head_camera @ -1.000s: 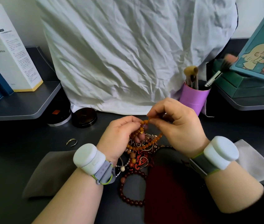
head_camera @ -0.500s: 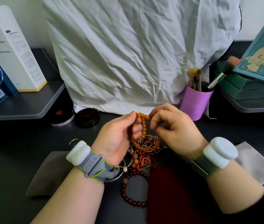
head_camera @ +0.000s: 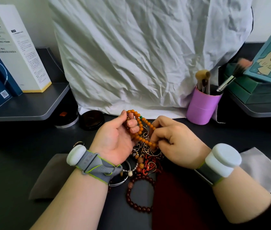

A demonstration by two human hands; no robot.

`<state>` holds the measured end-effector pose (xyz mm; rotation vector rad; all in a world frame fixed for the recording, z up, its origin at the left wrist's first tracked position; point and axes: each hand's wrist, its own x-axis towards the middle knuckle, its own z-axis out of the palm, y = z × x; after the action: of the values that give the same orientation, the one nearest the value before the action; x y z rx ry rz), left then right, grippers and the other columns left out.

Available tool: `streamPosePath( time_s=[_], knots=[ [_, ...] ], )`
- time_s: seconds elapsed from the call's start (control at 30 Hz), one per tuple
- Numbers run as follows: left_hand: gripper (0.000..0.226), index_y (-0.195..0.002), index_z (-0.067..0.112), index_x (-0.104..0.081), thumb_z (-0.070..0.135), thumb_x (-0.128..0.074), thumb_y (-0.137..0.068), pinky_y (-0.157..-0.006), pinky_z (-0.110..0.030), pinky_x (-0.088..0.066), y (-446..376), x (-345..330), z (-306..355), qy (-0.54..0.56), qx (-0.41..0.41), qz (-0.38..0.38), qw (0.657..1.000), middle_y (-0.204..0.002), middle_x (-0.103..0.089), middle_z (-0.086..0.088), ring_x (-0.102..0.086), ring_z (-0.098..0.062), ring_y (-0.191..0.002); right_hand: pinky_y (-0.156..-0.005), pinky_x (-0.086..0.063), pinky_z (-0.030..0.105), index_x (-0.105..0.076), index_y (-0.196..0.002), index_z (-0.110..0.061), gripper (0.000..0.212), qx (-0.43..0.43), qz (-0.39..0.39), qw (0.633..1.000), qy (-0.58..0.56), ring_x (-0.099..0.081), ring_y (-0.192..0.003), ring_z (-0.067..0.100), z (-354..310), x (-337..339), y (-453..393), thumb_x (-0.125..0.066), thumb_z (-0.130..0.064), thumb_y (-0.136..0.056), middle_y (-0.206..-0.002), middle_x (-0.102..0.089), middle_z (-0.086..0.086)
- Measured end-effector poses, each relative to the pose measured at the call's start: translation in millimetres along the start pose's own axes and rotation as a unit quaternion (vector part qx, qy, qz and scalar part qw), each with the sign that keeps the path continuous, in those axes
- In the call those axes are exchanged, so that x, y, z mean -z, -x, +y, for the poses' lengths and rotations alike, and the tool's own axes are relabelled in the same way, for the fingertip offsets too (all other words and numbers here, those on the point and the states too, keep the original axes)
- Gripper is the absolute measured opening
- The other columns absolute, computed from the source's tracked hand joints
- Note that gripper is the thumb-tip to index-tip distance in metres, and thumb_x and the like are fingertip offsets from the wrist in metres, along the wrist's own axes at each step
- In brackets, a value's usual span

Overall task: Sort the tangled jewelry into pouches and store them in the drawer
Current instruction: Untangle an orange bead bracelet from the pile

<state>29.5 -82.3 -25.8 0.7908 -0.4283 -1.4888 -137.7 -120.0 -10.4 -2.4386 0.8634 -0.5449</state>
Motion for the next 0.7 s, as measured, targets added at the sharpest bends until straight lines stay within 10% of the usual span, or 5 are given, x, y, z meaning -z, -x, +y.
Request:
streamPosePath(
  time_s=[0.33,0.53,0.7],
  knots=[
    [0.025,-0.077,0.020,-0.051,0.031,-0.038,-0.096,-0.071,-0.026,-0.029,-4.5,7.7,3.8,0.064,0.021,0.010,0.998,-0.056,-0.041,0.009,-0.041,-0.008,-0.048,-0.105,-0.037,0.032,-0.070,-0.069,-0.011,0.007,0.075,0.063,0.983,-0.155,-0.049,-0.122,0.010,2.6,-0.6,3.9,-0.070,-0.003,-0.069,-0.126,-0.054,-0.004],
    [0.025,-0.074,0.020,-0.053,0.030,-0.041,-0.094,-0.068,-0.025,-0.030,-3.4,7.7,5.7,0.087,0.041,0.005,0.995,-0.056,-0.041,0.009,-0.042,-0.007,-0.047,-0.090,-0.046,0.041,-0.067,-0.071,-0.003,0.009,0.097,0.106,0.945,-0.294,-0.062,-0.098,0.025,4.0,-6.7,2.2,-0.073,-0.009,-0.071,-0.084,-0.067,0.009],
    [0.017,-0.072,0.020,-0.056,0.030,-0.050,-0.084,-0.064,-0.027,-0.030,0.1,5.1,4.0,0.048,0.030,-0.014,0.998,-0.057,-0.043,0.010,-0.042,-0.008,-0.049,-0.067,-0.044,0.030,-0.067,-0.065,-0.012,0.009,-0.013,0.159,0.844,-0.512,-0.051,-0.065,0.024,3.4,-10.8,-1.6,-0.066,-0.014,-0.075,-0.060,-0.059,0.006]
  ],
)
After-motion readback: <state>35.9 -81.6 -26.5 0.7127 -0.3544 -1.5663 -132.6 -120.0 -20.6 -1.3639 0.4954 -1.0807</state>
